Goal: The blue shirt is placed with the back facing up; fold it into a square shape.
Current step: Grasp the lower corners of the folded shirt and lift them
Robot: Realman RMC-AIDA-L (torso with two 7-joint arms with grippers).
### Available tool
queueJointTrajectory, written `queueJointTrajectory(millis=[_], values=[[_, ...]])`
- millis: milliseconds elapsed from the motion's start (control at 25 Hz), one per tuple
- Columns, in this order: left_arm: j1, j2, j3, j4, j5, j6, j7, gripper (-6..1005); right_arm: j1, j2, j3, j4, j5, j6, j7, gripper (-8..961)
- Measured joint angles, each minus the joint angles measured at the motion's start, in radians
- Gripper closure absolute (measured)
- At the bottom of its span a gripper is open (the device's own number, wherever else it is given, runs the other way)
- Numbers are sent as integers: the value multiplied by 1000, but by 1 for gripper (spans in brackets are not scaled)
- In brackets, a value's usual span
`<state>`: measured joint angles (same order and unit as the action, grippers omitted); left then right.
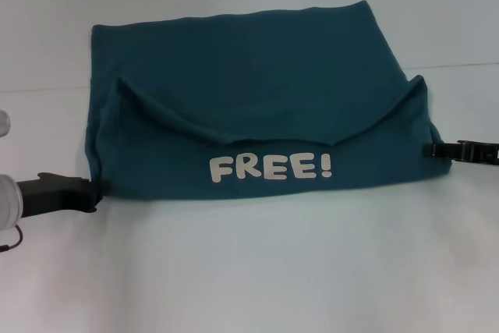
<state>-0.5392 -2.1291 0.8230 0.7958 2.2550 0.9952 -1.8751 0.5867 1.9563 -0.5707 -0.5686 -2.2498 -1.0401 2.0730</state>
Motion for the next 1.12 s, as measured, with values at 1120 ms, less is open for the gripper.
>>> queueJointTrajectory(millis=[1120], values=[[-13,5,1,-2,1,-11,2,983,17,11,-21,34,-18,28,27,568]])
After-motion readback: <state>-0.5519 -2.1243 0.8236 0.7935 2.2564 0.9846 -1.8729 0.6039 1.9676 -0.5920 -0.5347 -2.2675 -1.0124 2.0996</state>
